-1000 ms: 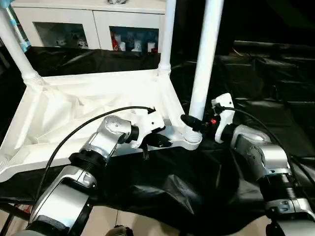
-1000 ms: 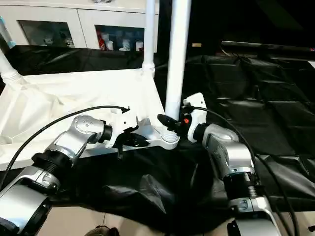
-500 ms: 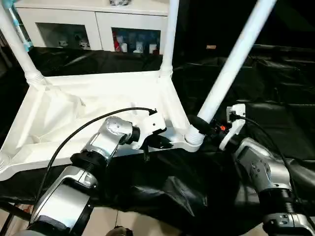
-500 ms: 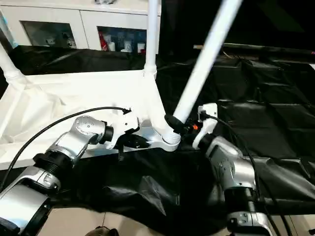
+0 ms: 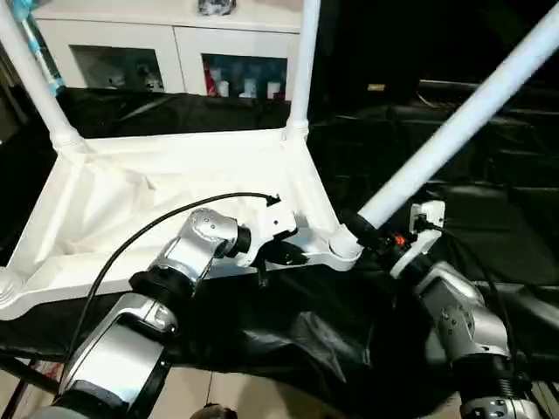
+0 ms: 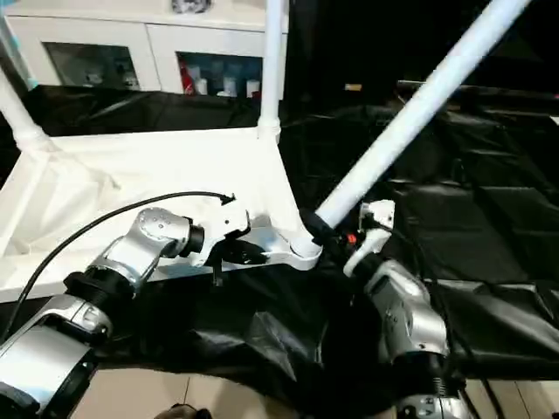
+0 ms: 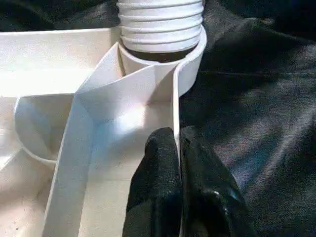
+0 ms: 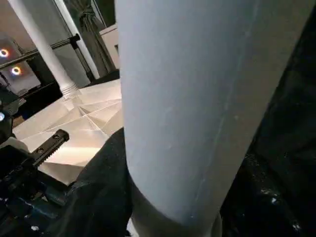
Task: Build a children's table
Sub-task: Insert table leg to table base
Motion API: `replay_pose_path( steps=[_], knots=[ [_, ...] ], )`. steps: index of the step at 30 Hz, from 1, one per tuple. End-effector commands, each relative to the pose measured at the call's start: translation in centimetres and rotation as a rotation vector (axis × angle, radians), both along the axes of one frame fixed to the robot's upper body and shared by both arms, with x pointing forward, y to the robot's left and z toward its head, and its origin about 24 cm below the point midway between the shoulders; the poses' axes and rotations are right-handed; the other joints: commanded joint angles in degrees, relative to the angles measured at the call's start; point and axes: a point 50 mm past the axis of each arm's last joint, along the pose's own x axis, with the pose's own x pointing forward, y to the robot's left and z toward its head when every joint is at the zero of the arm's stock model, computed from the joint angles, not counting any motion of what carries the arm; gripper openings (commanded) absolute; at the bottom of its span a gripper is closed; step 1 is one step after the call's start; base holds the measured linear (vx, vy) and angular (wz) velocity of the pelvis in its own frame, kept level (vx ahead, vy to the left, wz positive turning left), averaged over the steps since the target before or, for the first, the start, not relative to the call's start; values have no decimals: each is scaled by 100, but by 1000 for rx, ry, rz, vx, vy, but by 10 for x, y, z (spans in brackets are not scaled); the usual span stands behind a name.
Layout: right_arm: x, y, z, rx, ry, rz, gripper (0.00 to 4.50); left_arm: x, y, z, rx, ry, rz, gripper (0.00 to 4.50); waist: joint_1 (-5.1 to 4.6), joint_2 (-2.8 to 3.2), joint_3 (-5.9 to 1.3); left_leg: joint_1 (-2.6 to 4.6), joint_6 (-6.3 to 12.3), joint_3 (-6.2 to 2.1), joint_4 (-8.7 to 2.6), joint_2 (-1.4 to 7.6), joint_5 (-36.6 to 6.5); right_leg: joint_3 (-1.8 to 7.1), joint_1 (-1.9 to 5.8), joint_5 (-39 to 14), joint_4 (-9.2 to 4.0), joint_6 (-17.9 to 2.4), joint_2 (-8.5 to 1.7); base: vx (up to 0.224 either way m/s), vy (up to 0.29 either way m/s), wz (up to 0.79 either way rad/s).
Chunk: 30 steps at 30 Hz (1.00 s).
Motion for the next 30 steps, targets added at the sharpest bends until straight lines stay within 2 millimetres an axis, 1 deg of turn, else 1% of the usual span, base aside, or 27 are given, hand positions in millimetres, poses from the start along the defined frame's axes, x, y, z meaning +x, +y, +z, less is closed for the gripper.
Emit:
replay_pose_path(
  steps=[1,5,7,8,9,11,12,13,14,15,16,17,18,19,20,21,22,23,24,25,26,27,29,30],
  knots=[
    [-10,-12,-21,-66,102,-16,190,7,10,5,34,-32,48,0,-11,2,-337,299,-408,-358,-522,372,-3210,175,-9,-3331,-618,-853,-425,0,0,0],
    [-7,-12,-17,-155,90,16,190,7,11,5,43,-35,41,0,-21,1,-328,304,-432,-359,-536,372,-3283,168,-14,-3309,-618,-844,-415,0,0,0],
    [-5,-11,-15,-210,87,52,190,7,12,5,46,-35,34,0,-32,1,-326,297,-441,-366,-545,370,-3306,160,-5,-3369,-627,-816,-420,0,0,0],
    [-3,-8,-13,-261,93,89,190,6,12,5,50,-34,26,0,-47,-8,-316,289,-432,-371,-563,375,-3292,155,3,-3345,-635,-806,-420,0,0,0],
    [-3,-8,-13,-261,93,89,190,6,12,5,50,-34,26,0,-48,-3,-321,288,-437,-377,-568,375,-3282,147,13,-3306,-626,-809,-415,0,0,0],
    [-1,-5,-12,-307,100,127,190,6,12,5,55,-33,18,0,-58,2,-309,286,-445,-371,-580,377,-3318,150,1,-3260,-632,-815,-404,0,0,0],
    [2,0,-11,-360,104,172,190,5,12,5,59,-32,10,0,-73,-12,-297,320,-452,-361,-563,365,-3406,155,-35,-3307,-646,-821,-403,0,0,0],
    [2,0,-11,-360,104,172,190,5,12,5,59,-32,10,0,-83,-14,-297,319,-456,-365,-557,360,-3419,150,-33,-3339,-648,-813,-404,0,0,0],
    [5,8,-11,-391,115,210,190,5,12,5,62,-32,1,0,-94,-18,-281,313,-438,-363,-557,359,-3431,157,-39,-3402,-664,-793,-413,0,0,0],
    [6,10,-11,-400,118,220,190,4,12,5,63,-32,-2,0,-104,-26,-271,327,-424,-370,-540,349,-3488,150,-60,-3543,-683,-759,-418,0,0,0],
    [9,15,-12,-423,126,244,190,4,12,5,65,-31,-9,0,-115,-22,-265,323,-431,-382,-540,348,-3506,141,-57,-3604,-682,-741,-421,0,0,0],
    [9,16,-12,-429,127,249,190,4,12,5,65,-31,-10,0,-141,-21,-249,284,-445,-405,-563,349,-3536,122,-30,-3725,-680,-678,-417,0,0,0],
    [10,18,-14,-448,130,270,190,3,12,5,70,-31,-17,0,-156,-16,-224,276,-469,-430,-580,356,-3641,103,-31,-3861,-698,-610,-420,0,0,0],
    [11,19,-14,-454,133,279,190,3,12,5,72,-31,-20,0,-164,11,-221,331,-513,-446,-565,354,-3831,68,-60,-3978,-737,-551,-417,0,0,0],
    [11,19,-14,-456,135,283,190,3,12,5,72,-32,-21,0,-170,28,-214,370,-535,-457,-557,353,-3955,41,-81,-4004,-770,-532,-411,0,0,0],
    [11,20,-16,-468,143,310,190,3,12,5,74,-33,-24,0,-203,48,-198,388,-585,-499,-585,359,-4215,-38,-56,-3922,-780,-497,-384,0,0,0],
    [11,20,-17,-475,147,323,190,2,12,5,74,-34,-25,0,-226,44,-198,353,-604,-522,-613,363,-4292,-64,-14,-3848,-767,-483,-375,0,0,0],
    [11,20,-18,-490,149,337,190,2,12,5,76,-34,-28,0,-218,74,-181,385,-669,-540,-651,383,-4530,-93,-21,-3725,-779,-492,-362,0,0,0],
    [10,20,-19,-498,154,354,190,2,12,6,78,-35,-31,0,-219,80,-158,424,-706,-537,-659,379,-4689,-100,-55,-3611,-791,-528,-360,0,0,0],
    [10,20,-19,-498,154,354,190,2,12,6,78,-35,-31,0,-222,77,-166,435,-715,-538,-659,379,-4713,-109,-42,-3552,-791,-549,-370,0,0,0],
    [9,19,-20,-500,155,370,190,1,12,6,79,-36,-35,0,-223,74,-173,418,-698,-531,-672,379,-4652,-99,-12,-3453,-788,-584,-394,0,0,0],
    [9,19,-21,-501,153,385,190,1,12,6,79,-38,-39,0,-221,68,-172,414,-682,-525,-675,377,-4604,-88,-15,-3441,-794,-599,-405,0,0,0],
    [8,19,-22,-495,143,417,190,-1,11,8,75,-50,-54,0,-199,94,-114,413,-647,-522,-669,372,-4531,-56,-59,-3493,-814,-629,-443,0,0,0],
    [8,19,-22,-493,142,425,190,-1,11,9,73,-56,-61,0,-200,79,-124,412,-637,-516,-674,378,-4505,-45,-57,-3457,-807,-643,-430,0,0,0]
  ],
)
